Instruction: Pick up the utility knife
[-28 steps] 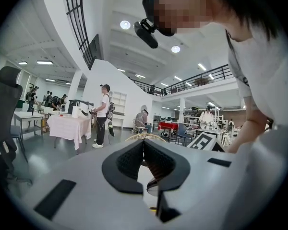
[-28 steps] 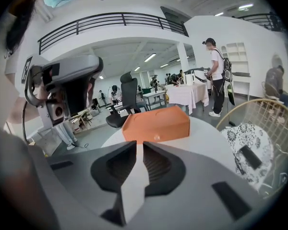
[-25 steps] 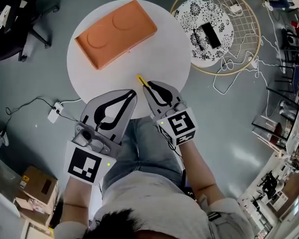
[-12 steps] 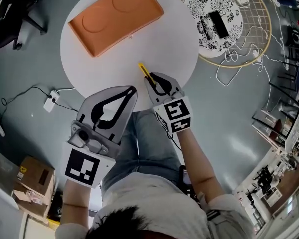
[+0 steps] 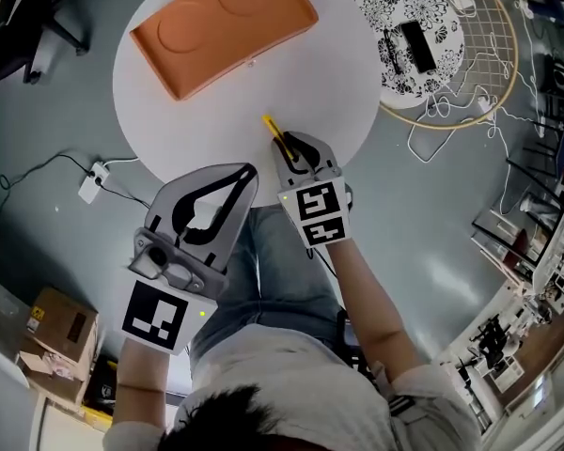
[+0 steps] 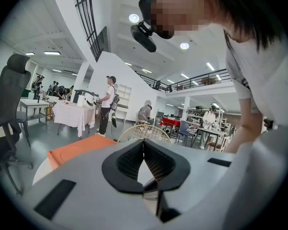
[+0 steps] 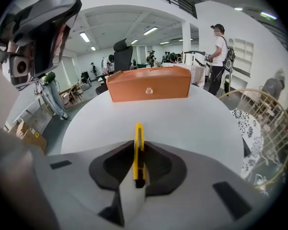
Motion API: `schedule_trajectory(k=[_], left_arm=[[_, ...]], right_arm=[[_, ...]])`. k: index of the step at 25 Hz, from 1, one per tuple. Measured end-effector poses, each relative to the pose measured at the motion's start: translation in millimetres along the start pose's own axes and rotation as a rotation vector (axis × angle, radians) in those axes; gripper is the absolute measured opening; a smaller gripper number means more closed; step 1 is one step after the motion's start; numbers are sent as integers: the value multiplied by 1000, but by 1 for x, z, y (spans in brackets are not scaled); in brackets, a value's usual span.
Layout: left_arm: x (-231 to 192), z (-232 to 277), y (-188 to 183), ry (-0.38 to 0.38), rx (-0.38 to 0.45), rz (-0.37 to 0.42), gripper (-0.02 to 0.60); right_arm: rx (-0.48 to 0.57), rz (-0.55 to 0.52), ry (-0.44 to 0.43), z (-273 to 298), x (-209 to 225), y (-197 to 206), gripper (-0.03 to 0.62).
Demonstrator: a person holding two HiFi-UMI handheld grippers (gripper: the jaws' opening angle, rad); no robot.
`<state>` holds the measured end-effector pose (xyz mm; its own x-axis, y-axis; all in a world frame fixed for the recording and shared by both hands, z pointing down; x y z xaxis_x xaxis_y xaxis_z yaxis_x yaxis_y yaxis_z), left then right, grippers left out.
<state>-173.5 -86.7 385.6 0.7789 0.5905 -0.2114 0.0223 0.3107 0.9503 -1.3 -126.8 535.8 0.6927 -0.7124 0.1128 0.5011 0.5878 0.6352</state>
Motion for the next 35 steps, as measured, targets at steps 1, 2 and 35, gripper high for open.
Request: schedule_trajectory(k=[1,2,35], left_arm=[[1,0,0,-1,0,-2,11],[1,0,0,-3,1,-3,11],[51,-18,-83,6,139,120,11]], right_arm=[[-11,-12,12,0,-1,-1,70],[-21,-23,23,1,-2,-1,67],[684,-45,-113,-220,-38,-126,57]])
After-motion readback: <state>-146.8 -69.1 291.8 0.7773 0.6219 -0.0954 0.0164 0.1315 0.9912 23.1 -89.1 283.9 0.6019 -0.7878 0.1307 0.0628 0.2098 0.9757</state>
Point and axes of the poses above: the fingertips, and each gripper's own axes: z forward along the fingers, x to its right, y out of its underside, the point moved 10 cm from there along -z, backward along the fingers, and after that the axes turned 3 degrees about -y, right-handed, at the moved point
